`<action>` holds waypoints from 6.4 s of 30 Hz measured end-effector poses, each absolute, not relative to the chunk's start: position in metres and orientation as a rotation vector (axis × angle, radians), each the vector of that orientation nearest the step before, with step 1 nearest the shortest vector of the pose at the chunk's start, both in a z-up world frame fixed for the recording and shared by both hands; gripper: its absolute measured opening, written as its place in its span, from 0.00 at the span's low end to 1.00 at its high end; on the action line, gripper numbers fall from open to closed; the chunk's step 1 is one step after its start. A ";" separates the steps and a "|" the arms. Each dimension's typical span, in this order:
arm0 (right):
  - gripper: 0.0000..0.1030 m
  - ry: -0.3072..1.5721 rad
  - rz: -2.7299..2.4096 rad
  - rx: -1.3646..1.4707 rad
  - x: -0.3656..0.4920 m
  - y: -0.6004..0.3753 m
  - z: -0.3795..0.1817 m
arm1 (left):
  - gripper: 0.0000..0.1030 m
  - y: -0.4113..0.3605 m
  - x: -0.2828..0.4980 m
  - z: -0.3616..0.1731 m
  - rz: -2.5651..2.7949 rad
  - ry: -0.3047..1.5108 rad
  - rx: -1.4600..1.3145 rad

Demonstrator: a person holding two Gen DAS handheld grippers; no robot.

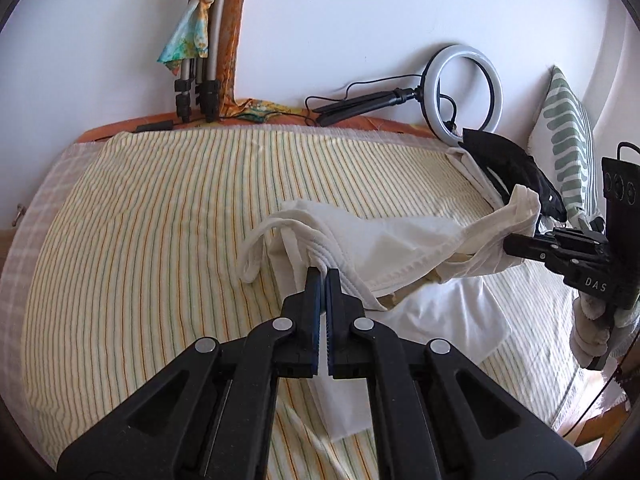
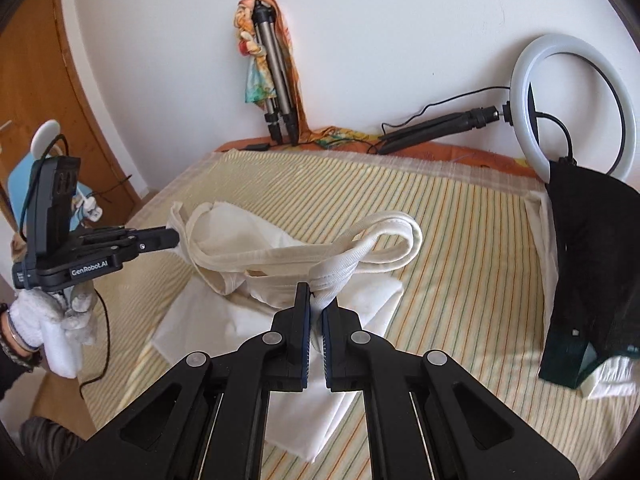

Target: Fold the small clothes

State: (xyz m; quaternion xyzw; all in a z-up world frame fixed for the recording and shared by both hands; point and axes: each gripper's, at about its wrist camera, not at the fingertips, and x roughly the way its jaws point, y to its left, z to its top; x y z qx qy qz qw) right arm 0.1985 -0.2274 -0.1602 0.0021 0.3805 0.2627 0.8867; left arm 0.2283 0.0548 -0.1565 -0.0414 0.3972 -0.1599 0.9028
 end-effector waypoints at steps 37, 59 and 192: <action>0.06 0.939 0.577 -0.100 0.141 -0.191 -0.181 | 0.02 0.032 0.193 -0.170 -0.434 0.954 0.014; 0.43 0.953 0.580 0.257 0.181 -0.275 -0.168 | 0.02 0.042 0.184 -0.174 -0.461 0.947 0.073; 0.05 0.883 0.528 0.147 0.177 -0.243 -0.139 | 0.07 0.048 0.222 -0.138 -0.428 0.905 -0.300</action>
